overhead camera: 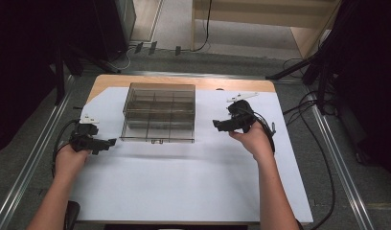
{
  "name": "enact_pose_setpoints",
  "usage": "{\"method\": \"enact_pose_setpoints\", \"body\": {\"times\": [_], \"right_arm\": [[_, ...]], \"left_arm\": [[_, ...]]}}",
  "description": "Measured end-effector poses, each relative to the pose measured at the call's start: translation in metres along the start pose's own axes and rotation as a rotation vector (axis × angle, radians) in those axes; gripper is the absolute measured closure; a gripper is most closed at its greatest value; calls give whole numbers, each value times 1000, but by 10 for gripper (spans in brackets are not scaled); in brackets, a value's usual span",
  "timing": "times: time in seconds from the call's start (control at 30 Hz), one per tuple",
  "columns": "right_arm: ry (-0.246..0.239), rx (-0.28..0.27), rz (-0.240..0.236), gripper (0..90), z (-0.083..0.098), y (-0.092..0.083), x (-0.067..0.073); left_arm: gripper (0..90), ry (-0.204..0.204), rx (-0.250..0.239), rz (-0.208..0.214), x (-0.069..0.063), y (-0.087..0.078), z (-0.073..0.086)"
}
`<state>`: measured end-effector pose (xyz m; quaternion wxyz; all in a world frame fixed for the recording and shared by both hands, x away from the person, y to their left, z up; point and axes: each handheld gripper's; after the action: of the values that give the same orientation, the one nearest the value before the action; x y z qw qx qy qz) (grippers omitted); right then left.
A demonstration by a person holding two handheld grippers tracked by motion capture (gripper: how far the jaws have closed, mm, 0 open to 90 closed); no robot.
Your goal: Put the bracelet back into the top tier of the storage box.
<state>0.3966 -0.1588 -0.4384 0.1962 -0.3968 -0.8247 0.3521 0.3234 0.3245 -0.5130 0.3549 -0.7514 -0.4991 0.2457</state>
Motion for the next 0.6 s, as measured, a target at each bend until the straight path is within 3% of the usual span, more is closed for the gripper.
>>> {"method": "enact_pose_setpoints", "body": {"times": [0.1, 0.37, 0.6], "right_arm": [[-24, 20, 19, 136, -1, 1, -3], [-39, 29, 6, 141, -3, -1, -6], [-20, 52, 3, 190, -1, -2, -12]], "left_arm": [[144, -4, -1, -3, 1, -1, 2], [144, -11, 1, -6, 3, -4, 6], [144, -16, 2, -8, 3, -4, 6]]}}
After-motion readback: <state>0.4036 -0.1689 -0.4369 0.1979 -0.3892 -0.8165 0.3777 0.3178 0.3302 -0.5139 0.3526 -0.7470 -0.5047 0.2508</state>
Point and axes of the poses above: each handheld gripper's, and its own axes: y roughly forward along the jaws, z roughly out of its underside, x roughly to its left, and after that the axes turned 1 degree about -z, right-handed
